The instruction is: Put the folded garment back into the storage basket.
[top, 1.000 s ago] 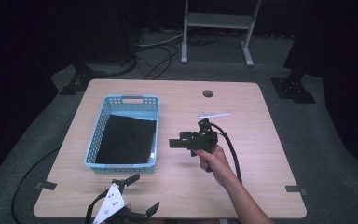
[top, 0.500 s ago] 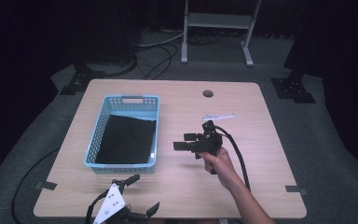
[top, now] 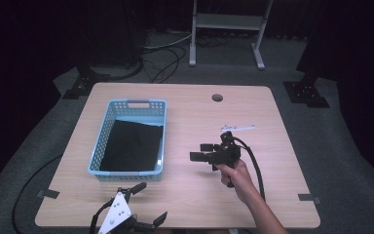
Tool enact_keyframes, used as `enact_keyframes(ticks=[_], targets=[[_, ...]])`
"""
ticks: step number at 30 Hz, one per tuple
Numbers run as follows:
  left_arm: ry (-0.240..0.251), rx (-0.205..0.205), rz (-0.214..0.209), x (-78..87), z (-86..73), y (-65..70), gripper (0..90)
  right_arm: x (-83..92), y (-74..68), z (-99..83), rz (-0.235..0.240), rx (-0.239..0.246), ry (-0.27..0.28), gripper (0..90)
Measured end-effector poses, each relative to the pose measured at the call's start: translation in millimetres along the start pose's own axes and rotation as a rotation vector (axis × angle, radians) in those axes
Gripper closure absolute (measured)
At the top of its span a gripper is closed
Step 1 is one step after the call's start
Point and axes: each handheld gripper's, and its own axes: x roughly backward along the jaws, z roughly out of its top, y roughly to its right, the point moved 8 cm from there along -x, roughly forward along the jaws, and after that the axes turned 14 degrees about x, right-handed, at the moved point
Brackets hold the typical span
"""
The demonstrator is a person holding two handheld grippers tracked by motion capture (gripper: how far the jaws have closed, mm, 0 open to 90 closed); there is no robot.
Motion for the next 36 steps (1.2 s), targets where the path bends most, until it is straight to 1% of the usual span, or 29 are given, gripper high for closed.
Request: enact_keyframes(ticks=[3, 10, 13, 18, 20, 21, 24, 30, 36], targets=[[-0.001, -0.003, -0.001, -0.4, -0.2, 0.3, 0.0, 4.1, 1.6, -2.7, -0.006, -0.006, -0.005, 3.0], [-0.001, -0.003, 0.0, -0.4, -0.2, 0.4, 0.0, 9.6, 1.5, -6.7, -0.012, 0.001, -0.01, 3.0], [-0.002, -0.005, -0.001, -0.5, -0.3, 0.7, 0.0, 12.1, 2.4, -9.0, -0.013, -0.009, 0.004, 3.0], [-0.005, -0.007, -0.001, -0.7, -0.7, 0.7, 0.0, 16.8, 4.2, -15.5, -0.022, -0.019, 0.006, 3.0], [-0.004, -0.006, -0.001, -0.8, -0.7, 0.7, 0.0, 19.7, 4.2, -18.4, -0.031, -0.011, -0.007, 3.0], [-0.005, -0.008, 0.0, -0.9, -0.7, 0.5, 0.0, 21.5, 3.0, -19.3, -0.034, -0.01, 0.001, 3.0], [-0.009, -0.012, -0.001, -1.2, -1.2, 0.8, 0.0, 23.0, 2.4, -21.5, -0.037, -0.003, 0.0, 3.0], [-0.008, -0.011, -0.002, -1.3, -1.2, 1.1, 0.0, 30.3, 1.7, -29.7, -0.056, 0.008, -0.016, 3.0], [-0.009, -0.01, -0.005, -1.9, -1.4, 1.4, 0.0, 38.6, 0.2, -33.9, -0.101, 0.057, -0.044, 3.0]])
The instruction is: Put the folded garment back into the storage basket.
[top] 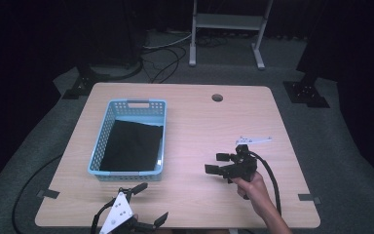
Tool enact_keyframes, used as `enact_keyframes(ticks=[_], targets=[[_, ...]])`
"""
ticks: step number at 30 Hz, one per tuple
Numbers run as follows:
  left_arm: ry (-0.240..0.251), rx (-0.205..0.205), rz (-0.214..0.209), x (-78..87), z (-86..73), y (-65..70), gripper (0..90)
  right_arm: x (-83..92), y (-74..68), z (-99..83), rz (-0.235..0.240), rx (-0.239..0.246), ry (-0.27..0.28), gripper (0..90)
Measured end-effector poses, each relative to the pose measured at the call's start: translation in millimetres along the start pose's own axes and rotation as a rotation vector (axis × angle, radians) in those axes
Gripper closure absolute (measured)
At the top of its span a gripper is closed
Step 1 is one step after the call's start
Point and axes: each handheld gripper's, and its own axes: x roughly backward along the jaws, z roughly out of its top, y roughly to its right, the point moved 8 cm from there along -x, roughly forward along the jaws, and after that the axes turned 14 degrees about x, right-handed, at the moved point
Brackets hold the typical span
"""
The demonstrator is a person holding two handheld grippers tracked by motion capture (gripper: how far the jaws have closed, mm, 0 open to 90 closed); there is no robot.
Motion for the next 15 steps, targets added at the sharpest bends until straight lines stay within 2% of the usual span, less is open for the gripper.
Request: enact_keyframes(ticks=[8, 13, 15], targets=[[-0.001, -0.001, 0.003, 0.4, 0.0, -0.4, 0.0, 6.7, 0.1, -10.6, 0.005, -0.016, 0.006, 3.0], [-0.002, 0.0, 0.002, 0.0, -0.2, -0.6, 0.0, 17.9, -0.4, -18.4, -0.002, -0.023, 0.016, 3.1], [-0.006, -0.005, 0.002, -0.2, -0.3, -0.3, 0.0, 27.0, -7.1, -22.3, 0.006, -0.03, 0.041, 3.1]])
